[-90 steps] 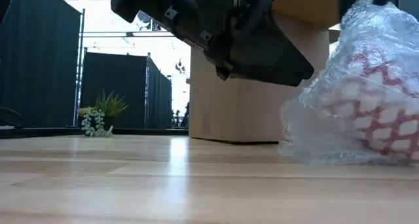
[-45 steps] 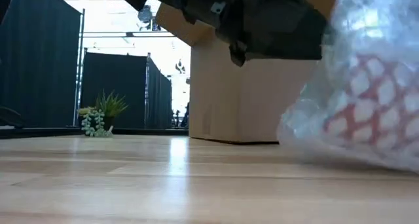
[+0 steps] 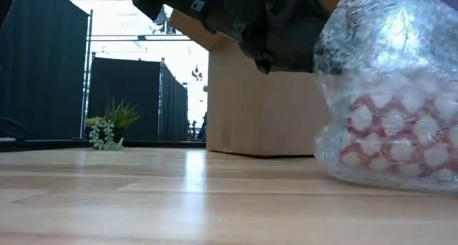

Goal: Wrap mug
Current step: Wrap the red mug with the bubble wrap

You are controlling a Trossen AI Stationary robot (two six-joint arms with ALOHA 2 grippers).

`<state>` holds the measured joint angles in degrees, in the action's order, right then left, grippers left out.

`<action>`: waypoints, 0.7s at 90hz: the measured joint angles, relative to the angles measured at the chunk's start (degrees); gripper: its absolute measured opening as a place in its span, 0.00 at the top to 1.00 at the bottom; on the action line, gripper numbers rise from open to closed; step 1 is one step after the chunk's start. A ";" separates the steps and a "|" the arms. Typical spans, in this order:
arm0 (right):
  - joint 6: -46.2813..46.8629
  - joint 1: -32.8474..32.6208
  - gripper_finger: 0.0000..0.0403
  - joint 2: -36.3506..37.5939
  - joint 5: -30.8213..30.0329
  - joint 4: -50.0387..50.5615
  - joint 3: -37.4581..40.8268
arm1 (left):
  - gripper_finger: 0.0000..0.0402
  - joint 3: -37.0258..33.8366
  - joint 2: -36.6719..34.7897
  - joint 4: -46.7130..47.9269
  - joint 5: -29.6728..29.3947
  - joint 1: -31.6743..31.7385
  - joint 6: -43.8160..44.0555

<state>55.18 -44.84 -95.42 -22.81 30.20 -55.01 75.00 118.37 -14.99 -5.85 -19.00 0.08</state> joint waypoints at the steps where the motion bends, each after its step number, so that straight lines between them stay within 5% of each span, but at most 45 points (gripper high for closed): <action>1: -0.01 0.01 0.34 0.00 -0.26 -0.39 0.19 | 0.65 0.00 0.01 -0.01 0.01 0.00 0.01; 27: -5.33 2.40 0.34 -0.29 -3.19 -8.75 3.89 | 0.65 4.02 0.19 2.03 2.43 -0.13 0.65; 63: -5.03 2.70 0.34 -0.66 -2.04 -6.73 4.34 | 0.65 8.09 -9.92 32.96 -9.44 -0.67 -0.82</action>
<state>50.15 -42.13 -96.07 -24.85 23.48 -50.67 83.09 108.46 17.97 -15.29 -19.68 -0.74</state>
